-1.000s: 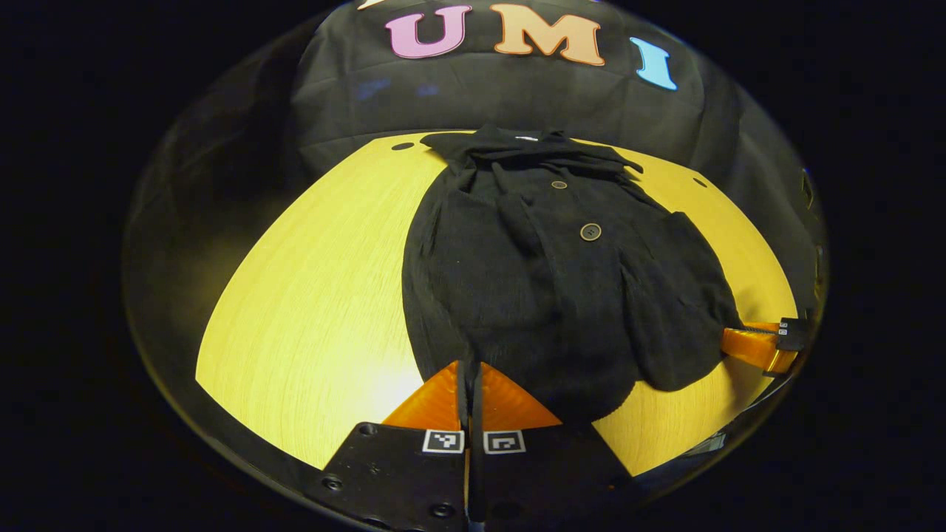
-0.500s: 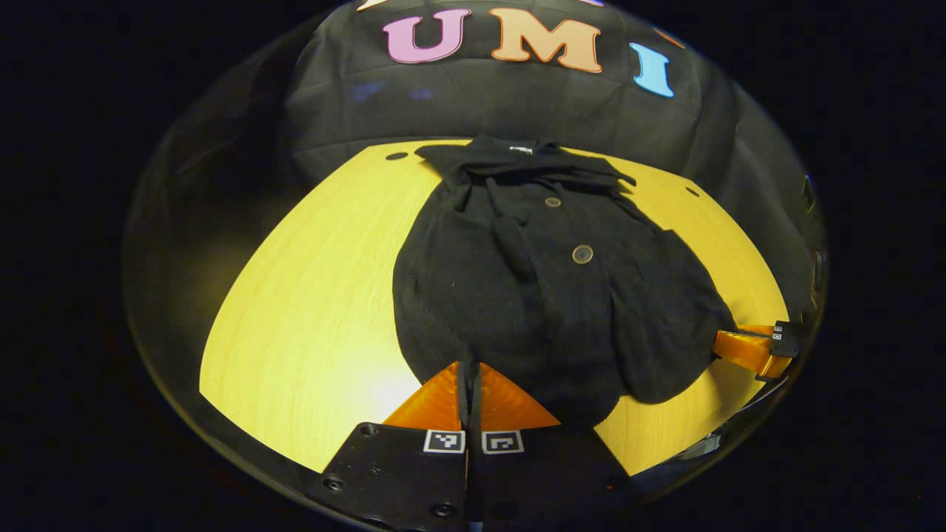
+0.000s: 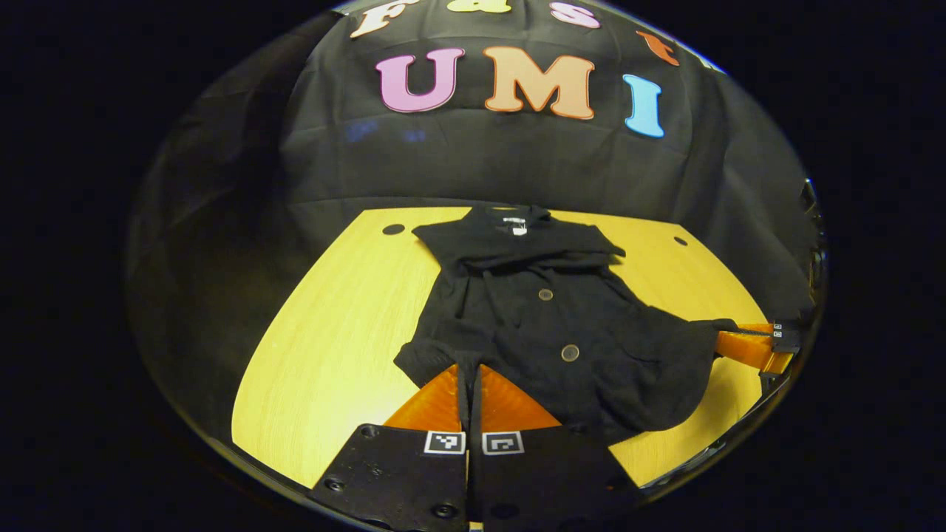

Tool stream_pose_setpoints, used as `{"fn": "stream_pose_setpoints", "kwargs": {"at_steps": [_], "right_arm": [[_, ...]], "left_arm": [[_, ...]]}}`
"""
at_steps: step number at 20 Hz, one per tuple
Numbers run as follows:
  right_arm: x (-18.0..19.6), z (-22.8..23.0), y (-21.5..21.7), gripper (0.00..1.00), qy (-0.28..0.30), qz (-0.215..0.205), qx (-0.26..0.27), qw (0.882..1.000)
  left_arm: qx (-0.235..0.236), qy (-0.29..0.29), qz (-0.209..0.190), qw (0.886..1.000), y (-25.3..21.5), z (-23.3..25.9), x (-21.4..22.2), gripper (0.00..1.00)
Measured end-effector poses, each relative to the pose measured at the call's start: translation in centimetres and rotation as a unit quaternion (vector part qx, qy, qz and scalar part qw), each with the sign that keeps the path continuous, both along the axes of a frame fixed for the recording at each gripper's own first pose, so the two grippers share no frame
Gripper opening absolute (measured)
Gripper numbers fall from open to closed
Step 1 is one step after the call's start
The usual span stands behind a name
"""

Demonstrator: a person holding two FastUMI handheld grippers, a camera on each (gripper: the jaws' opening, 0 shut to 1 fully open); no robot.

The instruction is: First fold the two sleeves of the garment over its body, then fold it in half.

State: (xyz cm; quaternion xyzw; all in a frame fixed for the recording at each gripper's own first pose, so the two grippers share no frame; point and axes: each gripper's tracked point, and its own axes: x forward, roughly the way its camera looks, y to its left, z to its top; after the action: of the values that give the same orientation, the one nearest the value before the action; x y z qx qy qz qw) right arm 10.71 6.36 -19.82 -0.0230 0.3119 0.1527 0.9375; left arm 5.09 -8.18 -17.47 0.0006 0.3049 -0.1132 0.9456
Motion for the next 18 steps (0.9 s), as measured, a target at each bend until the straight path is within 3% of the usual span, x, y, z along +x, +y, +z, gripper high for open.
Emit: {"fn": "stream_pose_setpoints", "kwargs": {"at_steps": [6,18], "right_arm": [[2.7,3.6,0.6,0.02,-0.038,0.008,-0.010,0.999],[14.3,10.4,1.5,0.02,-0.107,0.019,-0.012,0.994]], "left_arm": [[-0.031,-0.034,-0.004,0.999,-0.5,3.6,3.3,0.00],[-0.039,-0.094,-0.005,0.995,-1.8,8.2,14.1,0.00]]}}
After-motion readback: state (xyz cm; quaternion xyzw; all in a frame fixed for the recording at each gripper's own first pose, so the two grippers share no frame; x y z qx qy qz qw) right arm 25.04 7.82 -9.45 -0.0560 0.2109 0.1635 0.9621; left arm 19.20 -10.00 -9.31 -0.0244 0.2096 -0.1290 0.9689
